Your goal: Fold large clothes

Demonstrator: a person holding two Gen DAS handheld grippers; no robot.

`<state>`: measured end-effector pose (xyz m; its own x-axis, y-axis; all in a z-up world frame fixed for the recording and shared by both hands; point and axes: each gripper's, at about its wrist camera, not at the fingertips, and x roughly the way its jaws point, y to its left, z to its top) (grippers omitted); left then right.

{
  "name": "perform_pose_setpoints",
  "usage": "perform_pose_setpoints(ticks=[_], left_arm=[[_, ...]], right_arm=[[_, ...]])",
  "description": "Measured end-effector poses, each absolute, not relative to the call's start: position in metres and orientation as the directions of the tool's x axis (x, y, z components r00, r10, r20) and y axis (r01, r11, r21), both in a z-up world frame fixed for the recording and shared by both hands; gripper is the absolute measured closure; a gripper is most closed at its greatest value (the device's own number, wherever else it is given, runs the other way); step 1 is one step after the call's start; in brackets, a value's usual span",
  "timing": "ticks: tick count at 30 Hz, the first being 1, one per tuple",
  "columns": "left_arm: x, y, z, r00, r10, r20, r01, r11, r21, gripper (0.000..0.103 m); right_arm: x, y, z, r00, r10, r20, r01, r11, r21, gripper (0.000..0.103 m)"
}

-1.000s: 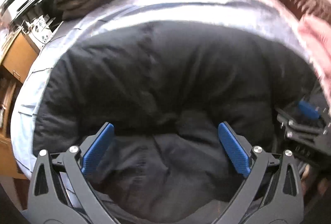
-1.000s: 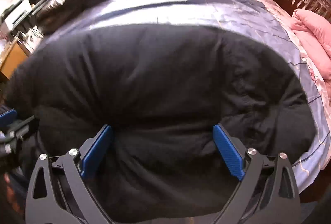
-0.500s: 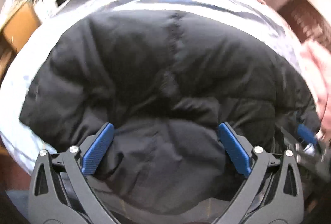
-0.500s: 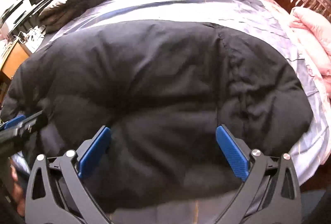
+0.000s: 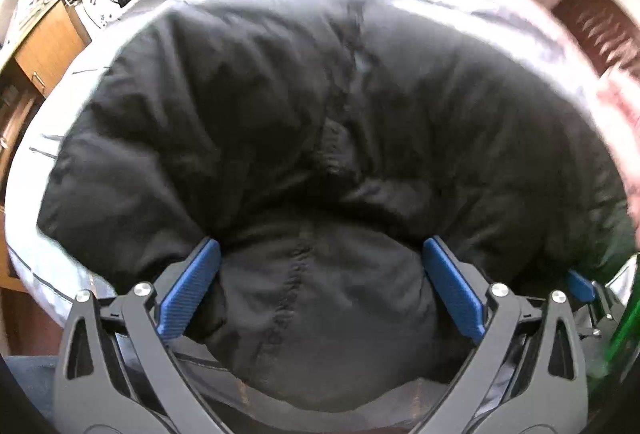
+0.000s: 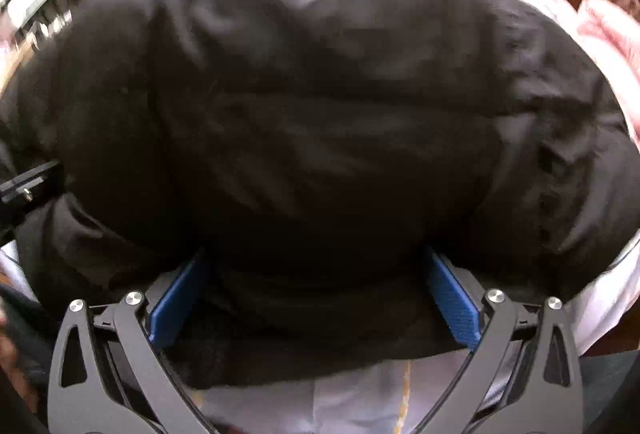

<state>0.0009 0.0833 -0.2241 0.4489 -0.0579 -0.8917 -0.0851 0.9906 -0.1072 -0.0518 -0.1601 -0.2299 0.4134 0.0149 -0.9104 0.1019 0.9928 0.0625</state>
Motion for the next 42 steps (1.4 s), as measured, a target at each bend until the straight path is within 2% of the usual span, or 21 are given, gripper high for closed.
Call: perform_pose_setpoints(ticks=[3,5,9,12,16,24,28,31,34,36,39,42], left_arm=[[-0.003,0.104,-0.201,0.537,0.04,-0.843,-0.17,0.984,-0.061,0.002],[0.0,0.123,-0.201,0.518,0.053,-0.854,-0.244,0.966,-0.088,0.002],[0.009,0.139,-0.224,0.413,0.037,-0.91,-0.302,0.948,-0.098,0.002],[0.012,0.153,-0.236,0.367,0.008,-0.93,-0.344,0.93,-0.128,0.002],[0.014,0.169,-0.251,0.323,-0.058,-0.945,-0.403,0.895,-0.193,0.002],[0.014,0.158,-0.249,0.336,-0.019,-0.942,-0.399,0.903,-0.16,0.002],[-0.008,0.156,-0.206,0.533,-0.001,-0.846,-0.368,0.9,-0.233,0.002],[-0.021,0.136,-0.176,0.652,0.058,-0.756,-0.287,0.942,-0.176,0.002],[-0.015,0.113,-0.185,0.614,-0.01,-0.79,-0.188,0.969,-0.158,0.002],[-0.007,0.101,-0.204,0.531,-0.035,-0.847,-0.151,0.979,-0.135,0.002],[0.001,0.096,-0.225,0.441,-0.054,-0.896,-0.143,0.981,-0.129,0.002],[-0.013,0.098,-0.2,0.543,-0.098,-0.834,-0.125,0.973,-0.196,0.002]], right_arm=[[-0.053,-0.211,-0.192,0.501,-0.106,-0.859,0.252,0.967,0.027,0.001],[-0.048,-0.253,-0.19,0.464,-0.122,-0.877,0.358,0.932,0.059,0.001],[-0.042,-0.31,-0.224,0.41,0.051,-0.91,0.481,0.836,0.264,0.001],[-0.036,-0.317,-0.246,0.378,0.105,-0.92,0.524,0.795,0.306,0.001],[-0.025,-0.31,-0.249,0.357,0.066,-0.932,0.511,0.821,0.254,0.001],[-0.023,-0.309,-0.259,0.358,0.042,-0.933,0.511,0.827,0.233,0.001],[-0.037,-0.281,-0.218,0.493,-0.075,-0.867,0.437,0.883,0.173,0.001],[-0.037,-0.238,-0.185,0.585,-0.09,-0.806,0.294,0.95,0.108,0.001],[-0.023,-0.205,-0.183,0.577,-0.115,-0.809,0.219,0.975,0.017,0.001],[-0.003,-0.19,-0.205,0.488,-0.131,-0.863,0.185,0.982,-0.045,0.001],[0.004,-0.192,-0.226,0.449,-0.092,-0.889,0.205,0.979,0.002,0.001],[-0.014,-0.202,-0.199,0.533,0.016,-0.846,0.203,0.968,0.146,0.001]])
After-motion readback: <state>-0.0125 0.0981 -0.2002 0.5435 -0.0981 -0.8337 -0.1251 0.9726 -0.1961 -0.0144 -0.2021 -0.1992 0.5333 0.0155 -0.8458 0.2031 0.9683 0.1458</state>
